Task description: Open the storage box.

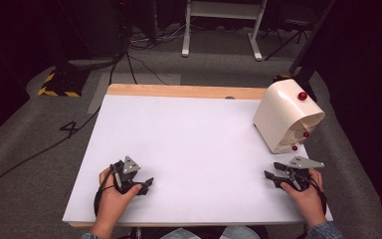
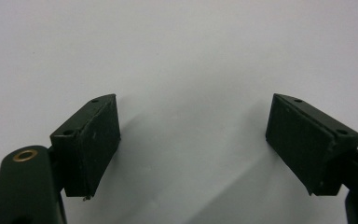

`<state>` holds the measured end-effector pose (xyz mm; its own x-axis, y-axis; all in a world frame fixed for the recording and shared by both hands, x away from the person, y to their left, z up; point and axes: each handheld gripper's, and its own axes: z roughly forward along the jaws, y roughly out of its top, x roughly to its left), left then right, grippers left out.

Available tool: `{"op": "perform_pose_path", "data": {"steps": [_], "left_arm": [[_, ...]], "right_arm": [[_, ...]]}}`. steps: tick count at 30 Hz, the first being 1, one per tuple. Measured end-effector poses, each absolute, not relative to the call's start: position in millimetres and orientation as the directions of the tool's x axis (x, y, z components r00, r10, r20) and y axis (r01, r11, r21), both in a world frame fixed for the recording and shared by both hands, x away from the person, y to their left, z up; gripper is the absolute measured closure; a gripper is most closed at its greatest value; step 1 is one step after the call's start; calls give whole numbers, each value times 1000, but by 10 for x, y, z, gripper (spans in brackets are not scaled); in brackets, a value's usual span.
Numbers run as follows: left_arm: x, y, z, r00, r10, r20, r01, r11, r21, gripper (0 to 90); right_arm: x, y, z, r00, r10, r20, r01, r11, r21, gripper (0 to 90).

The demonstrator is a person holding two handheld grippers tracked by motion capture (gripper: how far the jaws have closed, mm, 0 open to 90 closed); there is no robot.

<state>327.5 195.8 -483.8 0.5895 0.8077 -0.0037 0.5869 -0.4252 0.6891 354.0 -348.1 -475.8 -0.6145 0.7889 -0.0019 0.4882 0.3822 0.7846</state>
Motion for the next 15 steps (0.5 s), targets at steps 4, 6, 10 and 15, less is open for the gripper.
{"op": "perform_pose_path", "data": {"steps": [4, 6, 10, 15], "left_arm": [[3279, 1960, -4837, 589, 808, -10, 591, -422, 688, 177], [3283, 1963, -4835, 590, 807, -14, 594, -422, 685, 177], [3283, 1963, -4835, 590, 807, -15, 594, -421, 685, 177], [3285, 1964, -4835, 591, 806, -17, 595, -422, 684, 177]], "right_arm": [[3489, -3558, -4701, -592, 806, 0, 478, 351, 805, 468], [3466, -3594, -4668, -573, 819, -15, 472, 345, 811, 472], [3431, -3679, -4585, -544, 838, -48, 473, 353, 808, 530], [3479, -3810, -4508, -485, 874, -23, 454, 274, 848, 538]]}}
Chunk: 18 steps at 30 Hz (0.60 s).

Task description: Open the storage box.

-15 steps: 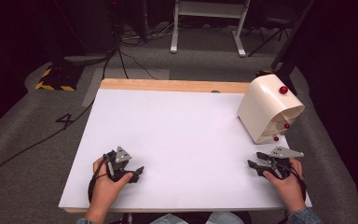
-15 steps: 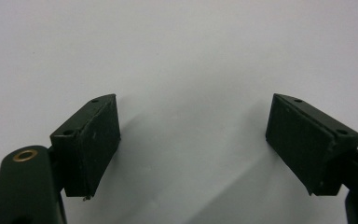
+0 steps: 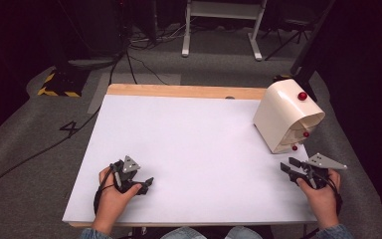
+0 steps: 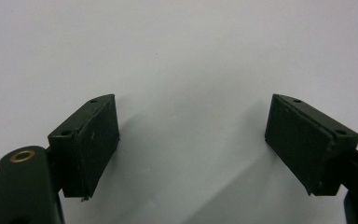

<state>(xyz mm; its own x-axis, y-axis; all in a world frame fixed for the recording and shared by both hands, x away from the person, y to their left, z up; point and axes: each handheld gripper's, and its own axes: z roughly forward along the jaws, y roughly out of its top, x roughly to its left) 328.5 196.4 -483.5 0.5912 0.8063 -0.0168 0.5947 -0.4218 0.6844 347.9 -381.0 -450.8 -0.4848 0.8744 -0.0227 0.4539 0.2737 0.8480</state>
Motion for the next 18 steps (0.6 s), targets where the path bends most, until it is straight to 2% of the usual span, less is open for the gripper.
{"op": "perform_pose_path", "data": {"steps": [10, 18], "left_arm": [[3281, 1963, -4839, 590, 808, -14, 591, -420, 688, 177], [3275, 1963, -4839, 591, 807, -10, 589, -423, 688, 178]], "right_arm": [[3667, -4084, -4464, -372, 928, 13, 412, 152, 898, 600], [3750, -4156, -4578, -345, 937, 56, 405, 94, 909, 620]]}}
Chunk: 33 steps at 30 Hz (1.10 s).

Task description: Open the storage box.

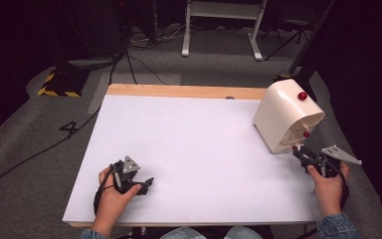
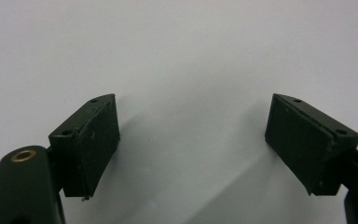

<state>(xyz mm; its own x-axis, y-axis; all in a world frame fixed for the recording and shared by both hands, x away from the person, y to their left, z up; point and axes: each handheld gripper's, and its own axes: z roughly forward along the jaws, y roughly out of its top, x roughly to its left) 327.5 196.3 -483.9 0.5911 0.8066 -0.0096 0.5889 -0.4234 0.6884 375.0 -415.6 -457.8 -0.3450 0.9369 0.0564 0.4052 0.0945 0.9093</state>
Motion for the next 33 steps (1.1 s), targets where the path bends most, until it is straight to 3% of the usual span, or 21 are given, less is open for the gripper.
{"op": "perform_pose_path", "data": {"steps": [13, 23, 33], "left_arm": [[3274, 1964, -4840, 592, 806, -7, 587, -425, 690, 179], [3280, 1962, -4839, 589, 808, -14, 591, -420, 689, 178], [3284, 1964, -4837, 591, 807, -14, 592, -421, 687, 177]], "right_arm": [[3849, -4133, -4689, -347, 937, 48, 416, 109, 903, 735], [3793, -4160, -4656, -357, 934, 28, 413, 131, 901, 741], [3449, -4294, -4604, -360, 932, 40, 416, 121, 901, 741]]}}
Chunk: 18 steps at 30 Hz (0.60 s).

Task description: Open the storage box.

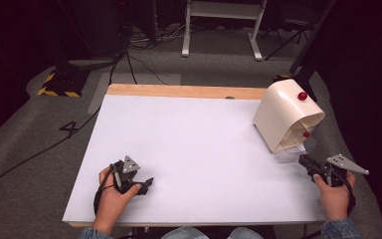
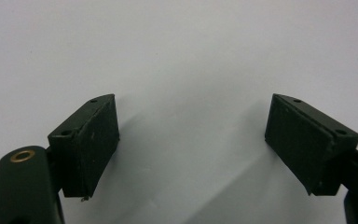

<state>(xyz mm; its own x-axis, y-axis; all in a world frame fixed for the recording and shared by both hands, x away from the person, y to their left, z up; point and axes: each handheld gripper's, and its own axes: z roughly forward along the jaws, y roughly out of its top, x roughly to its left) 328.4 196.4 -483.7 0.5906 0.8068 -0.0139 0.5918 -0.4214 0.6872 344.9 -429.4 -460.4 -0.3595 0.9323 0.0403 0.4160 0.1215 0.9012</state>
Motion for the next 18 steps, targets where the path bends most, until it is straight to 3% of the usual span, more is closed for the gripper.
{"op": "perform_pose_path", "data": {"steps": [18], "left_arm": [[3284, 1964, -4837, 591, 806, -16, 592, -421, 687, 177]], "right_arm": [[3028, -4430, -4576, -350, 935, 51, 436, 115, 893, 740]]}}
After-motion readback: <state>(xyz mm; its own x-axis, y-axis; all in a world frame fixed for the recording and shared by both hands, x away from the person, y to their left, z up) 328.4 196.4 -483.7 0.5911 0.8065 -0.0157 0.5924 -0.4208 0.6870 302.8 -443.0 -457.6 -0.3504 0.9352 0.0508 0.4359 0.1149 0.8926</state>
